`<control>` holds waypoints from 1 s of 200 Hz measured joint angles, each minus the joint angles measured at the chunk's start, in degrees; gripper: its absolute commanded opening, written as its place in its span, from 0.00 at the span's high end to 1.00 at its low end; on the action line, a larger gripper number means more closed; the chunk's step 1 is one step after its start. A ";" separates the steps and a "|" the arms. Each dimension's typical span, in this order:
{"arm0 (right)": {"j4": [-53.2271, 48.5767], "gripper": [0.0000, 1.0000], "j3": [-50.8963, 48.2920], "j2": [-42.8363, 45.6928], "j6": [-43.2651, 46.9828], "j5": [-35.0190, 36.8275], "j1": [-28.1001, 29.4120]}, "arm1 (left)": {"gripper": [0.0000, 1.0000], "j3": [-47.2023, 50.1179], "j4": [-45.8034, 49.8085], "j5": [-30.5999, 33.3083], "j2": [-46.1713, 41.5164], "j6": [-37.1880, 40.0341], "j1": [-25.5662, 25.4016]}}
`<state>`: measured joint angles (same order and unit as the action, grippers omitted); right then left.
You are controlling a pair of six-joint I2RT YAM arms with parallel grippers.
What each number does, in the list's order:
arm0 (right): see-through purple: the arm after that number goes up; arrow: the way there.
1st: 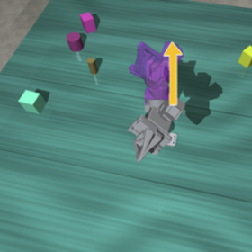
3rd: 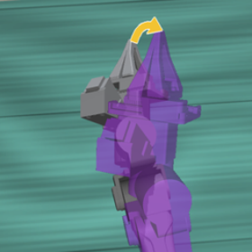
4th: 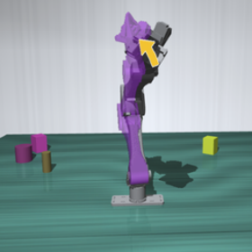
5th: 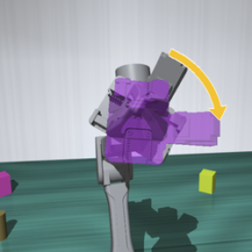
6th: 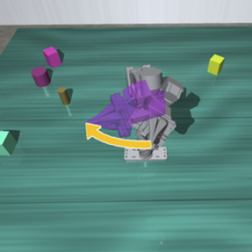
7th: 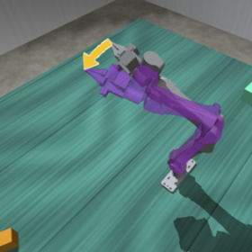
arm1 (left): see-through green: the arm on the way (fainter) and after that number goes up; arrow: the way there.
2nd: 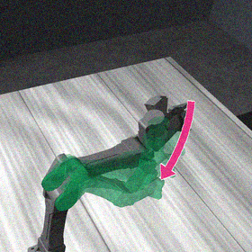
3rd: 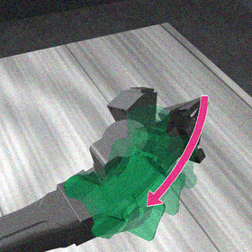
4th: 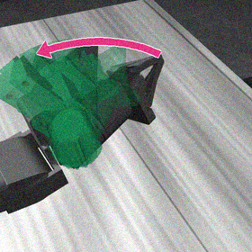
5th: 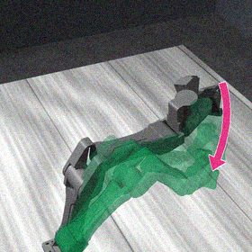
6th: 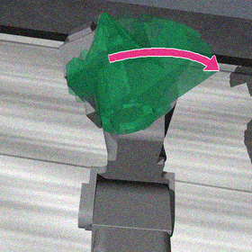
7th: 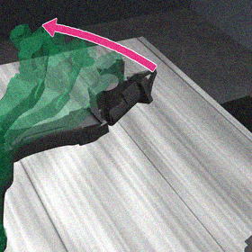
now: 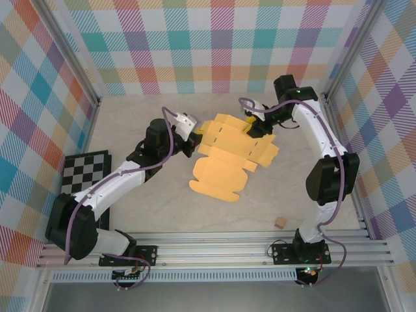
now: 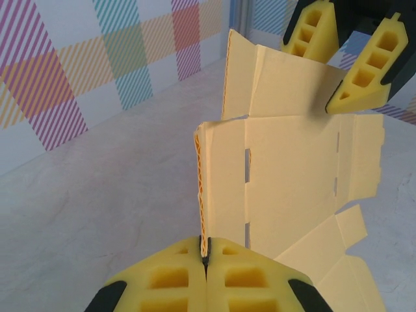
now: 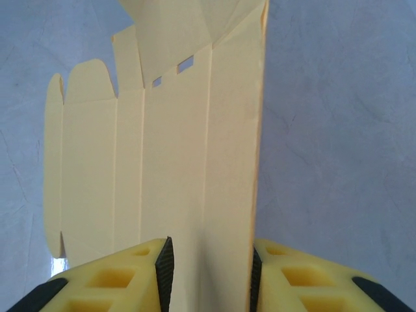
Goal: Fold the paper box
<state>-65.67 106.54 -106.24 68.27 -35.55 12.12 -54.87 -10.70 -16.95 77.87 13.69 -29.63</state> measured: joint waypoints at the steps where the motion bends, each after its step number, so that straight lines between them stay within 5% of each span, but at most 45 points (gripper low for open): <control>1: -0.04 0.64 -0.02 0.00 0.00 0.00 0.00 | 1.00 0.02 0.00 0.09 -0.04 0.07 0.00; 107: -1.05 0.76 -3.61 4.35 0.15 2.10 0.33 | 1.00 0.11 0.00 3.08 -0.48 1.60 -0.37; 150: -0.44 1.00 -3.72 4.50 0.46 2.99 0.35 | 1.00 0.13 0.09 3.34 -0.83 1.60 -0.42; 161: 0.00 1.00 -3.76 4.52 0.59 3.50 0.37 | 0.91 0.13 0.26 3.65 -0.85 1.53 -0.52; 184: 0.61 1.00 -4.15 4.74 0.87 4.90 0.79 | 0.54 -0.74 3.06 6.05 -0.83 0.09 -0.90; 200: 0.94 1.00 -4.79 5.07 0.79 6.05 1.31 | 0.48 -1.25 3.65 8.79 -0.98 -2.49 -0.90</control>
<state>-64.73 101.75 -101.16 69.06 -29.50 13.43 -56.12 -7.05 -8.16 76.88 11.20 -30.52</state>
